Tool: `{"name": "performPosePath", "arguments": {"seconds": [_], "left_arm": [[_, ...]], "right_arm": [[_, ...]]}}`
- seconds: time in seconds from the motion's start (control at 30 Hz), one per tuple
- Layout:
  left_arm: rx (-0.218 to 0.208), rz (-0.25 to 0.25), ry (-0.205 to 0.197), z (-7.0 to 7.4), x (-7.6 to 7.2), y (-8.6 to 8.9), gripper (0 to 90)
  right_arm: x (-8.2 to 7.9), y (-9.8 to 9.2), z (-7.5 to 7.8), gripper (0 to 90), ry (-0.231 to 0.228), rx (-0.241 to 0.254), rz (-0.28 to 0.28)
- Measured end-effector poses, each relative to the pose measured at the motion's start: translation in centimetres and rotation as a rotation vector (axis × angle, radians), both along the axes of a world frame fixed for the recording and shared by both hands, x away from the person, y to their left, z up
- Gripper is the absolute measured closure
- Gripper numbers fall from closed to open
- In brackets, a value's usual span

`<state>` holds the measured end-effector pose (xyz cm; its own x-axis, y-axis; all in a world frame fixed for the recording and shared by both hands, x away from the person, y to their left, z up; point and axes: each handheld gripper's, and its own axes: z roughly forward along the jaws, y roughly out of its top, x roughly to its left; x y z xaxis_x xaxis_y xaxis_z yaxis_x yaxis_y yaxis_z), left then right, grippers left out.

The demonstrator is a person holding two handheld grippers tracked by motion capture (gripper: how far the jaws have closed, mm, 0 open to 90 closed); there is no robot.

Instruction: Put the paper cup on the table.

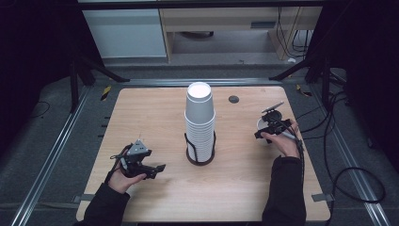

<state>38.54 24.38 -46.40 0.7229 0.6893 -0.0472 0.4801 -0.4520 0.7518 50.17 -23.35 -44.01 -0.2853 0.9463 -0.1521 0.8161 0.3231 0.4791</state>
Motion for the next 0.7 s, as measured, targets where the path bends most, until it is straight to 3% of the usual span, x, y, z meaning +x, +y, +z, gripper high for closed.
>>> {"name": "performPosePath", "arguments": {"seconds": [0.33,0.5,0.7], "left_arm": [[0.0,-0.004,0.001,0.0,0.0,0.0,13.8],[-0.001,-0.003,-0.001,0.0,0.0,0.0,13.7],[0.003,-0.007,0.001,0.0,-0.1,-0.1,13.7]], "right_arm": [[-0.1,-0.3,-0.3,3.0,0.011,0.033,0.009],[-0.5,-0.2,0.4,3.0,-0.024,0.05,0.009],[-1.5,-0.1,1.2,2.0,-0.032,0.029,0.01]]}}
